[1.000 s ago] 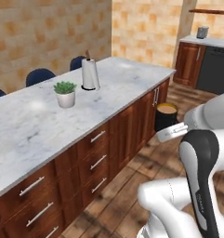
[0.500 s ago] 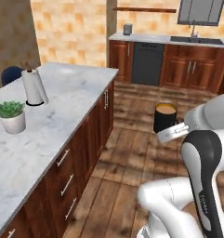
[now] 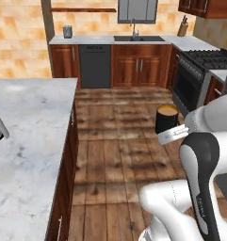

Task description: Pick the cup of tea, navigate to the dining table, and place it on the saucer.

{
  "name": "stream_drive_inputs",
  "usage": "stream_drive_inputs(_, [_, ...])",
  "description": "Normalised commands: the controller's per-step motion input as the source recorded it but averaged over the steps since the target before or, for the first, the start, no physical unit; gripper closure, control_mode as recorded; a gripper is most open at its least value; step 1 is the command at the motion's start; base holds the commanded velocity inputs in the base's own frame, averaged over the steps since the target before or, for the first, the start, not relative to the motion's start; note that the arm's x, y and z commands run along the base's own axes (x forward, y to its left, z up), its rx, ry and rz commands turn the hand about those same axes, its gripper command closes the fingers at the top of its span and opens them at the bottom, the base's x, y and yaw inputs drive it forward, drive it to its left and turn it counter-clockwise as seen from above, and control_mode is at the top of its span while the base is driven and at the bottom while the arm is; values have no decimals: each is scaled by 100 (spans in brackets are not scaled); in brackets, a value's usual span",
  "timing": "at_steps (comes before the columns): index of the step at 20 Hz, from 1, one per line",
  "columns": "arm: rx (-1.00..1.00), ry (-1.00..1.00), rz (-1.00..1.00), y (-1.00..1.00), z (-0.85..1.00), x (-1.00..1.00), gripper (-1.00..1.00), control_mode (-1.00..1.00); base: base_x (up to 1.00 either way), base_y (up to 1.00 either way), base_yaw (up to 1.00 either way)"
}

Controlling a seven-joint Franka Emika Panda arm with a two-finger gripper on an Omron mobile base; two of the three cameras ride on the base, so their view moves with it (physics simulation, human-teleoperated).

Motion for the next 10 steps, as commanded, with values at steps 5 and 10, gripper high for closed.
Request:
stream_drive_inputs(5, [0, 0, 0, 0, 0, 0, 100, 100, 87, 36, -19])
stream_drive_inputs(10, [0, 0, 0, 0, 0, 0, 100, 100, 88, 27, -9])
